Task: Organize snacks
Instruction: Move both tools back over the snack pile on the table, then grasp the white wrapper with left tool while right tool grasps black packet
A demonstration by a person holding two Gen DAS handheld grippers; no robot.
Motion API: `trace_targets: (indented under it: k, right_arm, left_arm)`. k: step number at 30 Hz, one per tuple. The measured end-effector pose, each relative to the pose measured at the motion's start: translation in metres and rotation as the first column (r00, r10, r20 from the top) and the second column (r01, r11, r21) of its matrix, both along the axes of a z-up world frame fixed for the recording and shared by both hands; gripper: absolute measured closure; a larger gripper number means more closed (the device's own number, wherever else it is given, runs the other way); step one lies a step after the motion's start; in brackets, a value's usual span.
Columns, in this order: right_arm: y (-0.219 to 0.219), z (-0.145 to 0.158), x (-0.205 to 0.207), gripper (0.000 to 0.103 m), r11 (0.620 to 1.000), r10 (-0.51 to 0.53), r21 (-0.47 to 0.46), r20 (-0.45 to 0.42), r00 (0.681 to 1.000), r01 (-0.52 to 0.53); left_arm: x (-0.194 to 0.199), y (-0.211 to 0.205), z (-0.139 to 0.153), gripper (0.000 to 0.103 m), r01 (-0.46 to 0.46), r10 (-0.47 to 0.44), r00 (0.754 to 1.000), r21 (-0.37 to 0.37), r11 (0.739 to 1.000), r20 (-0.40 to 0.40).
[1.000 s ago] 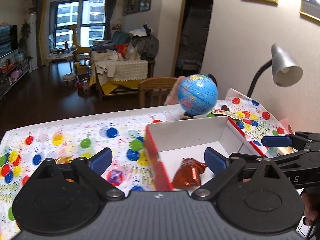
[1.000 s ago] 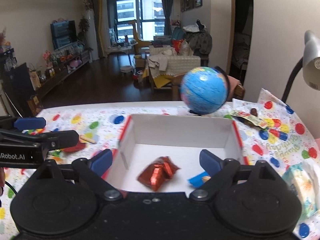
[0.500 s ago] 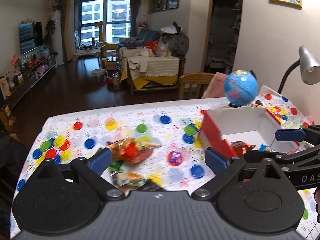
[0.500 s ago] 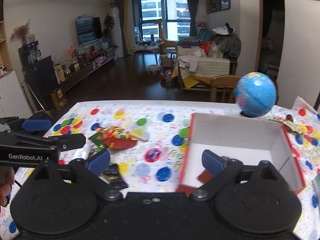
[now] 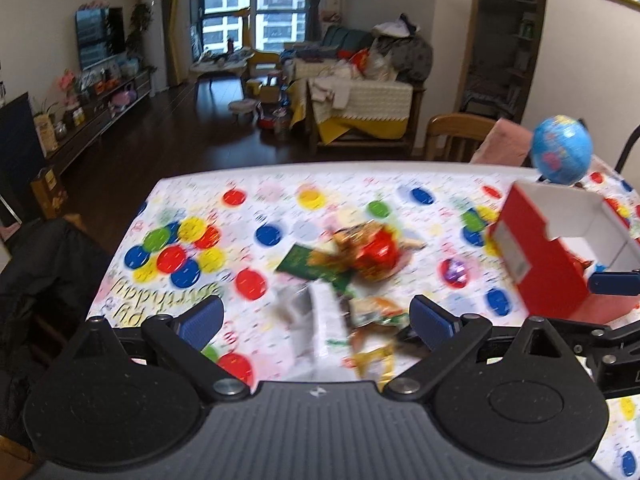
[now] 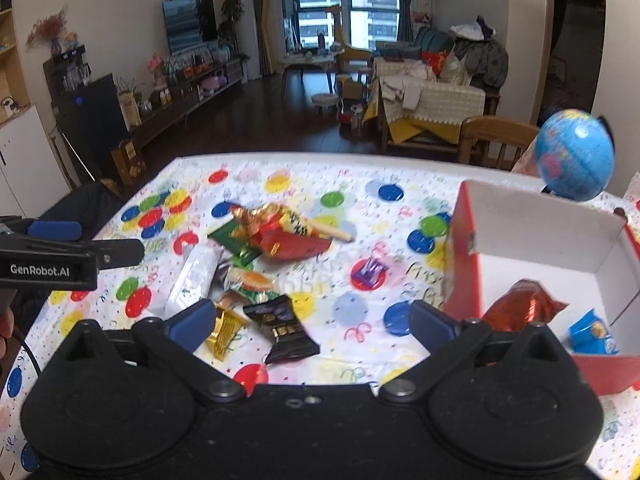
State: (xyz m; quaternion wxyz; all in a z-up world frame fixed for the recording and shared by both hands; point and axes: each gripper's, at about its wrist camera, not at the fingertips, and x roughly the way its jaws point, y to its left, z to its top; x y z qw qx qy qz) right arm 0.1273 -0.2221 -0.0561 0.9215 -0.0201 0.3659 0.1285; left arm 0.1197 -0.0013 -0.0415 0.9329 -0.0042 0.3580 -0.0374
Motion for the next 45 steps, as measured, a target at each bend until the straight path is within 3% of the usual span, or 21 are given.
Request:
trace_targets:
  k: [15,21,27,31,35,37,41,45]
  right_arm:
    - [0.032,-0.053,0.038,0.004,0.998,0.025,-0.051,-0.100,0.995,-0.030]
    - [0.035,-0.070,0.057,0.012,0.996,0.046,-0.068,-0.140,0.989,-0.056]
    - [0.039,-0.083,0.068,0.024,0.993,0.089,-0.064,-0.177,0.980,-0.102]
    - [0.045,-0.090,0.073,0.031,0.990,0.113,-0.063,-0.190,0.975,-0.127]
    - [0.050,-0.096,0.076,0.040,0.988,0.125,-0.063,-0.201,0.971,-0.141]
    - [0.052,-0.097,0.078,0.049,0.987,0.132,-0.058,-0.206,0.970,-0.147]
    - [0.054,-0.097,0.076,0.054,0.987,0.137,-0.060,-0.203,0.970,-0.152]
    - [0.051,-0.096,0.074,0.065,0.988,0.130,-0.061,-0.201,0.971,-0.144]
  left_arm:
    - [0.041,0.011,-0.058,0.003,-0.015,0.019,0.995,0.036,0.999,-0.102]
    - [0.054,0.003,-0.072,0.004,-0.005,0.011,0.992,0.048,0.999,-0.125]
    - [0.066,-0.001,-0.084,0.020,0.000,0.006,0.986,0.035,0.999,-0.165]
    - [0.069,-0.004,-0.089,0.022,0.010,-0.005,0.983,0.025,1.000,-0.185]
    - [0.072,-0.007,-0.093,0.035,0.023,-0.021,0.979,0.006,1.000,-0.205]
    - [0.073,-0.008,-0.093,0.041,0.023,-0.022,0.978,0.004,1.000,-0.208]
    - [0.074,-0.009,-0.093,0.059,0.031,-0.032,0.977,-0.006,0.999,-0.210]
    - [0.073,-0.007,-0.093,0.068,0.026,-0.029,0.976,-0.017,1.000,-0.214]
